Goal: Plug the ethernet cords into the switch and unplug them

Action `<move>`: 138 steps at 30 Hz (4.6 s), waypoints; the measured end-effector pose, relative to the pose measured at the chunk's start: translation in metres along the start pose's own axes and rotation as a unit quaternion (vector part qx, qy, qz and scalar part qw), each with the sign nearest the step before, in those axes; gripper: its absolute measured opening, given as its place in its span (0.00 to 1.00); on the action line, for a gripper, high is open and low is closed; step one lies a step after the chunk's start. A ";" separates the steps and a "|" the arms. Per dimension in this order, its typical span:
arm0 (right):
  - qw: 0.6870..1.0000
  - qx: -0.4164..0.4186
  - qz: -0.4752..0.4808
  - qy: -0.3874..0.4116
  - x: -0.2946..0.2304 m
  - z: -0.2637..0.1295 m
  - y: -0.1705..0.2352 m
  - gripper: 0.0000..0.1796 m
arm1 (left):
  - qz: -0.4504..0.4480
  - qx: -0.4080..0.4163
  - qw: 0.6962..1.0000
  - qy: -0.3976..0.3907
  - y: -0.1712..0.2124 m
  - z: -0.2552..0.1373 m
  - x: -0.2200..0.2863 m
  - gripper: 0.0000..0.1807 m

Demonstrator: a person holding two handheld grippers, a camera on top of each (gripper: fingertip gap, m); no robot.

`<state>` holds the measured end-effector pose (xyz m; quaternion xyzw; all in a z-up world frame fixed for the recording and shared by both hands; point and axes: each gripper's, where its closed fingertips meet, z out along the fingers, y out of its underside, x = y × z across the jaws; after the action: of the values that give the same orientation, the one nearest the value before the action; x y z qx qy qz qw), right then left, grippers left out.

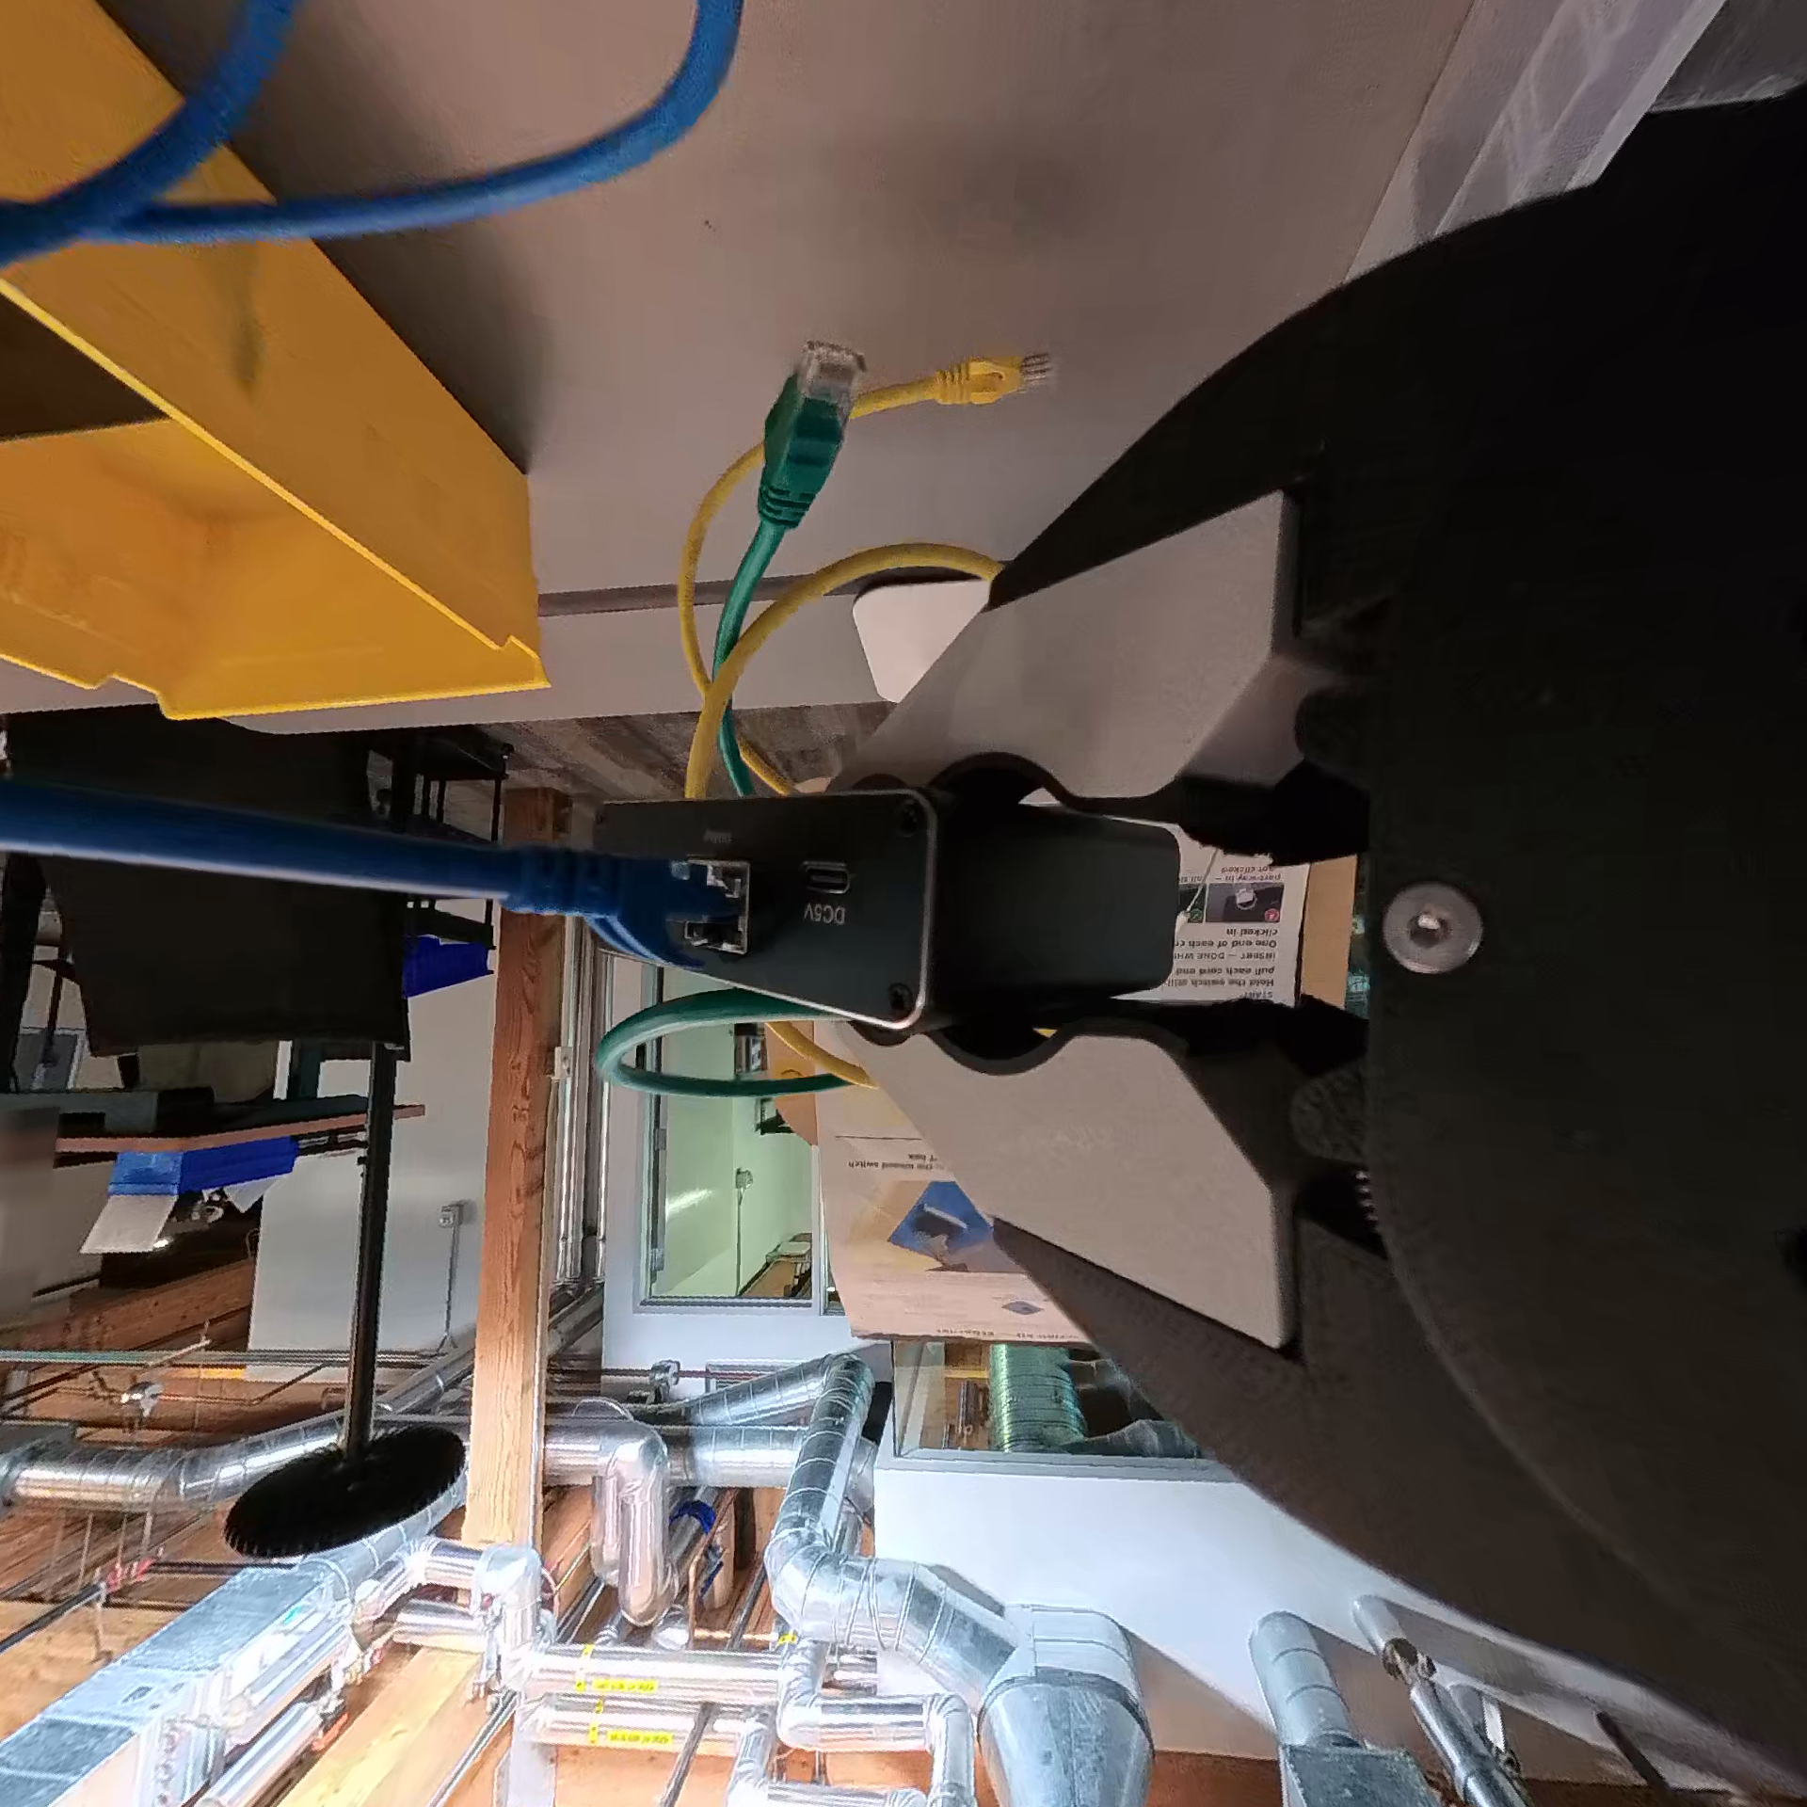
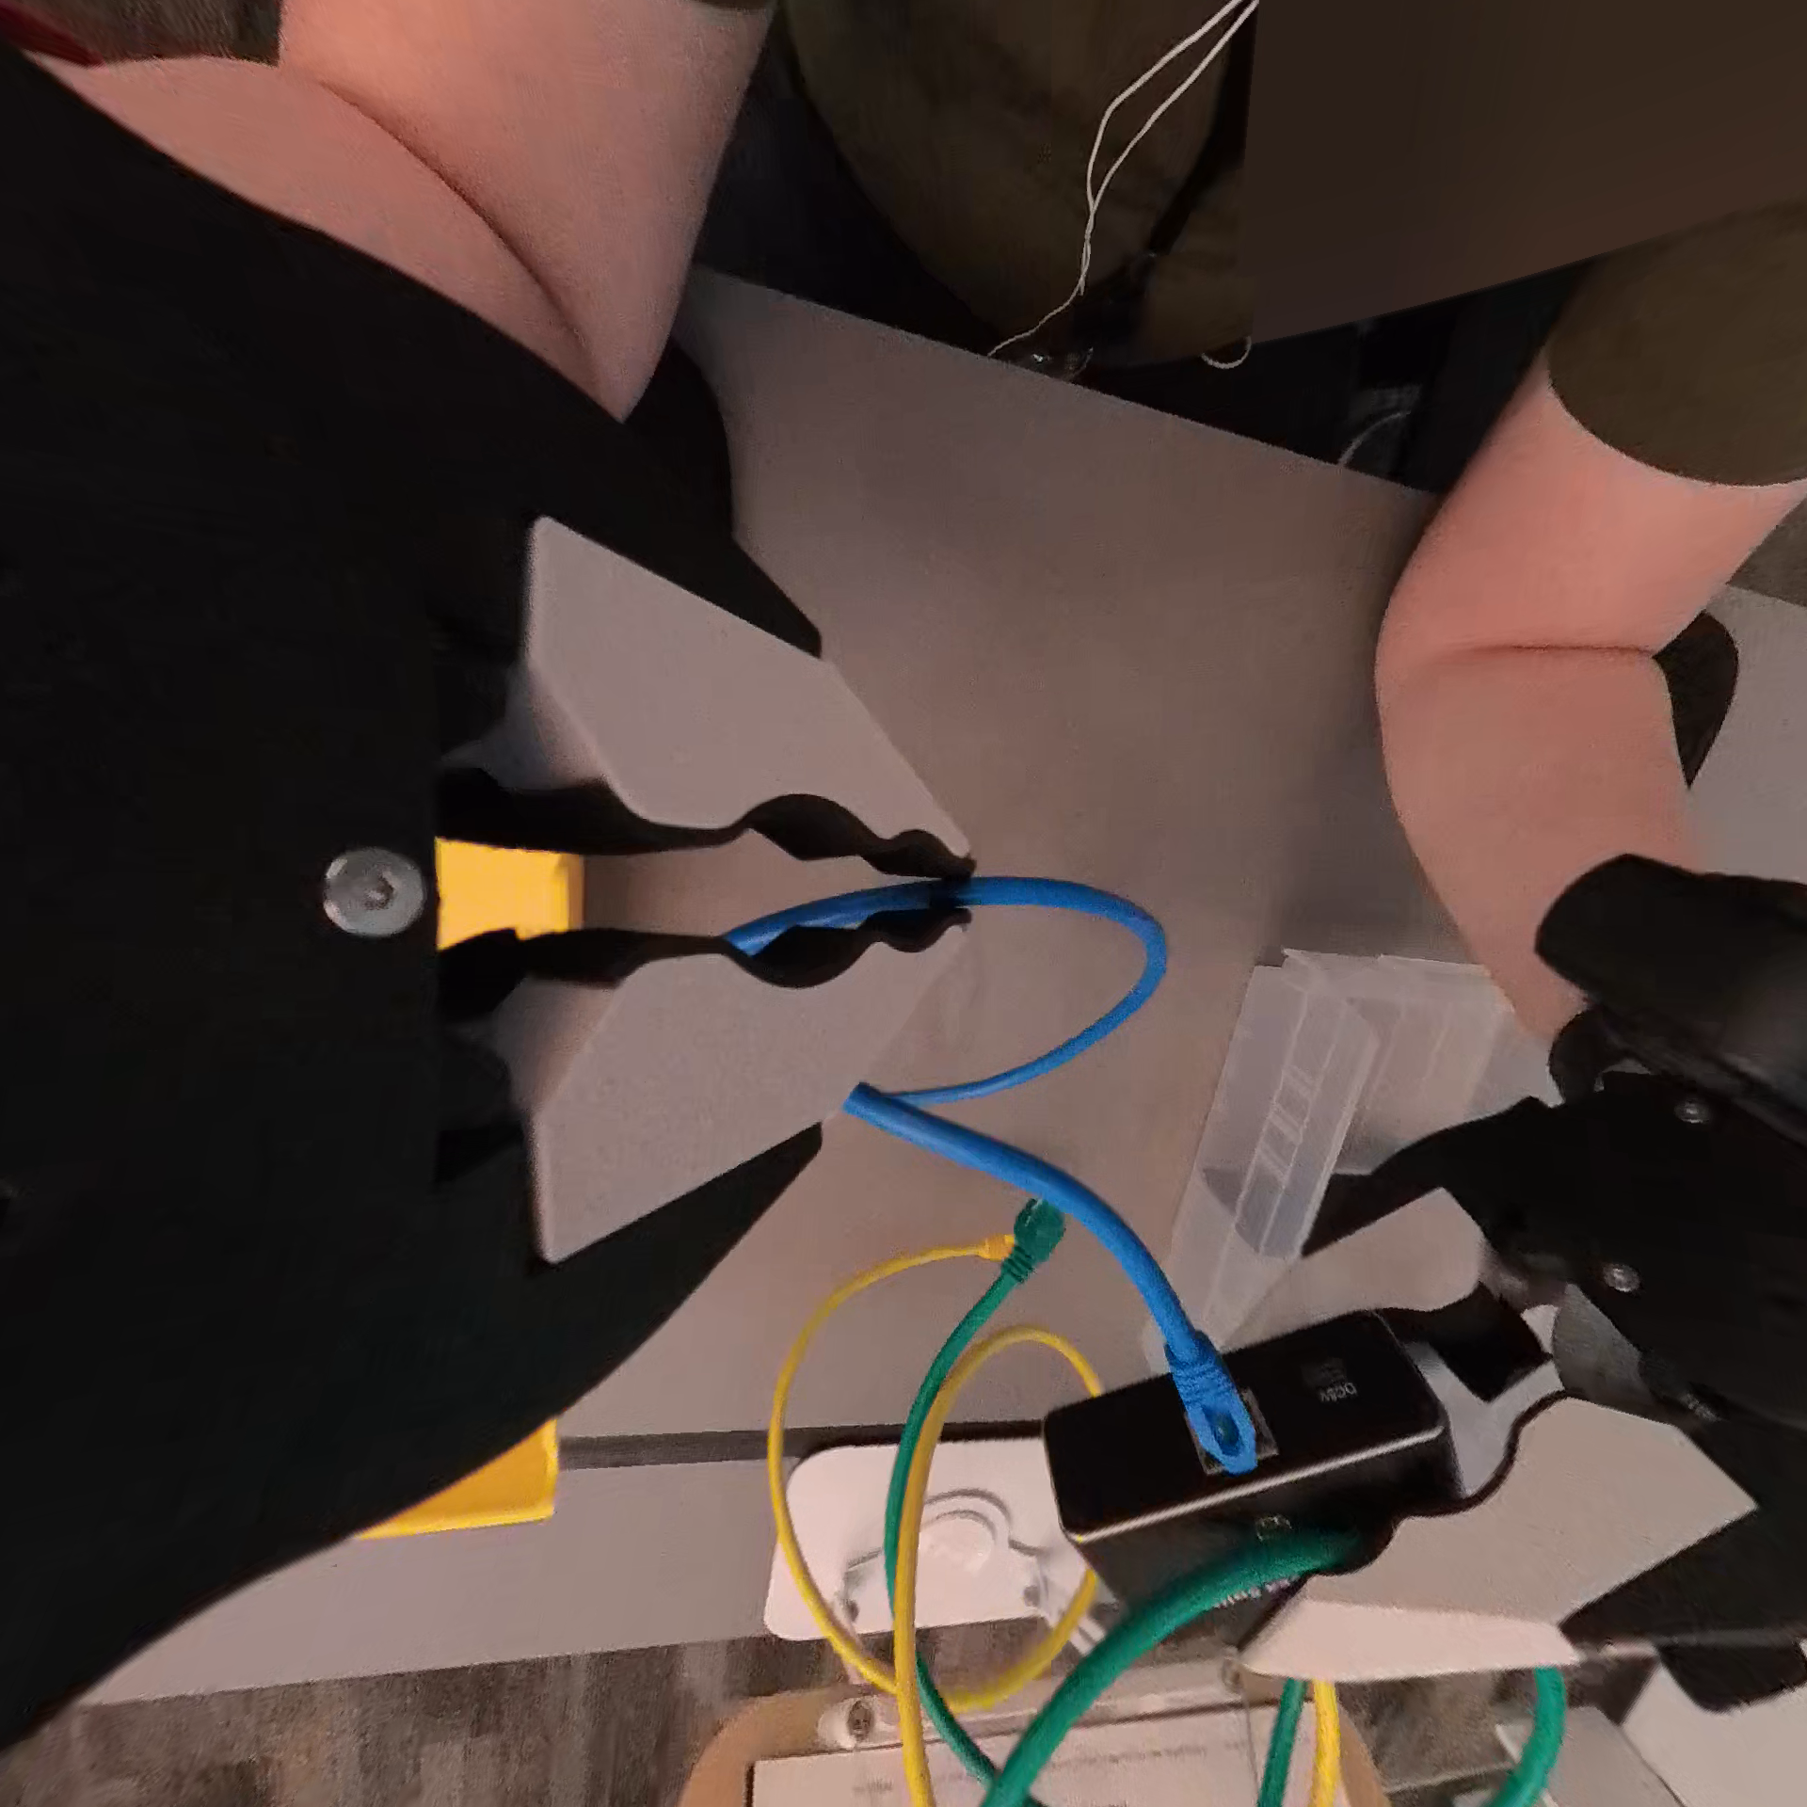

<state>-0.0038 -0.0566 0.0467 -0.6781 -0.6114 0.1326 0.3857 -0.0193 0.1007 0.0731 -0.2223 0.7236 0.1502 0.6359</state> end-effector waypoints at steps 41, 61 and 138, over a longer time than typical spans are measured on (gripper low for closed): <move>0.912 -0.089 -0.240 0.320 0.108 0.024 -0.024 0.08 | -0.038 -0.016 0.999 0.022 -0.020 0.016 0.003 0.21; 0.956 -0.163 -0.170 0.178 0.081 0.060 0.016 0.07 | -0.152 -0.136 0.979 0.006 0.061 0.042 0.004 0.20; 0.943 0.254 -0.076 0.202 0.111 0.003 -0.068 0.17 | -0.428 0.246 0.864 0.100 -0.042 -0.050 -0.058 0.43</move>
<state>-0.0307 0.0446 0.1235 -0.5216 -0.5162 0.1146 0.6695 -0.0353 0.0472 0.1403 -0.3604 0.6307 -0.3426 0.5958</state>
